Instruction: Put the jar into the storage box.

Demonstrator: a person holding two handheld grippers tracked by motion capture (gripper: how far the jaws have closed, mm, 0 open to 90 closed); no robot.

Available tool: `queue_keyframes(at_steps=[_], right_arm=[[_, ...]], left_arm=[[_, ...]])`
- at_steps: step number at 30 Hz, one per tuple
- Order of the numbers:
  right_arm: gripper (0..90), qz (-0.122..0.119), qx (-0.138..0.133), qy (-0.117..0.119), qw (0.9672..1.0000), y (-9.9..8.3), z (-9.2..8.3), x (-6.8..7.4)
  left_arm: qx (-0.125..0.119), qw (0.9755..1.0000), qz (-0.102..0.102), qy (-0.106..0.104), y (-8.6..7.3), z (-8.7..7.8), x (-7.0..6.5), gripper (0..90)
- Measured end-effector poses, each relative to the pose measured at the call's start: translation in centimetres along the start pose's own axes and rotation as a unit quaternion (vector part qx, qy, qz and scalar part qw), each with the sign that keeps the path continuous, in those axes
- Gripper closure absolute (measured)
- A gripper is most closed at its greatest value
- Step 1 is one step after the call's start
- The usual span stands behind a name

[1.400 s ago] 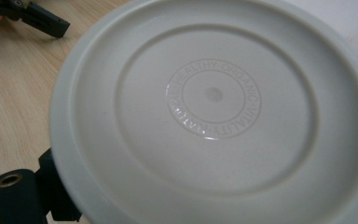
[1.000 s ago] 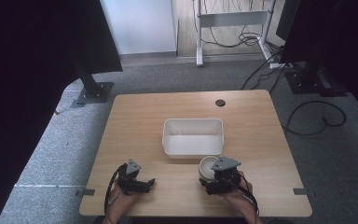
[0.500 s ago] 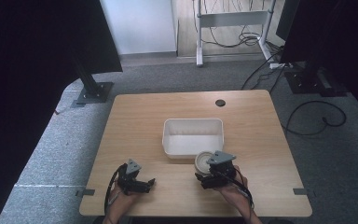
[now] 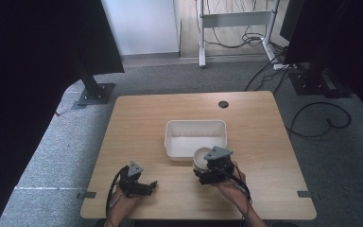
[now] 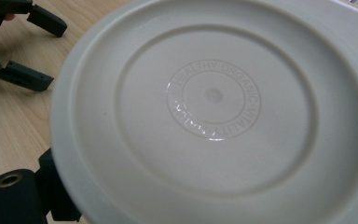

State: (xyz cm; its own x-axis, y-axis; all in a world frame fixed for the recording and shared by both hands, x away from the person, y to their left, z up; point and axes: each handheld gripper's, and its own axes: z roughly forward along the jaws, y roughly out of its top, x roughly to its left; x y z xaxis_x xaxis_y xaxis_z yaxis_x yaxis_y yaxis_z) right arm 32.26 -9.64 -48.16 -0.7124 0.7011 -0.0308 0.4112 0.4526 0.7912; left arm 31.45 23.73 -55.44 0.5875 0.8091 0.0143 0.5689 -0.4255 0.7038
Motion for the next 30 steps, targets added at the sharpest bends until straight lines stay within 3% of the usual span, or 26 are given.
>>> queue_keyframes(at_steps=[30], right_arm=[[9.4,0.016,0.002,-0.026,0.9995,2.7,4.1,-1.8]], left_arm=[[0.001,1.0000,0.003,-0.001,0.0,0.0,0.1,0.0]])
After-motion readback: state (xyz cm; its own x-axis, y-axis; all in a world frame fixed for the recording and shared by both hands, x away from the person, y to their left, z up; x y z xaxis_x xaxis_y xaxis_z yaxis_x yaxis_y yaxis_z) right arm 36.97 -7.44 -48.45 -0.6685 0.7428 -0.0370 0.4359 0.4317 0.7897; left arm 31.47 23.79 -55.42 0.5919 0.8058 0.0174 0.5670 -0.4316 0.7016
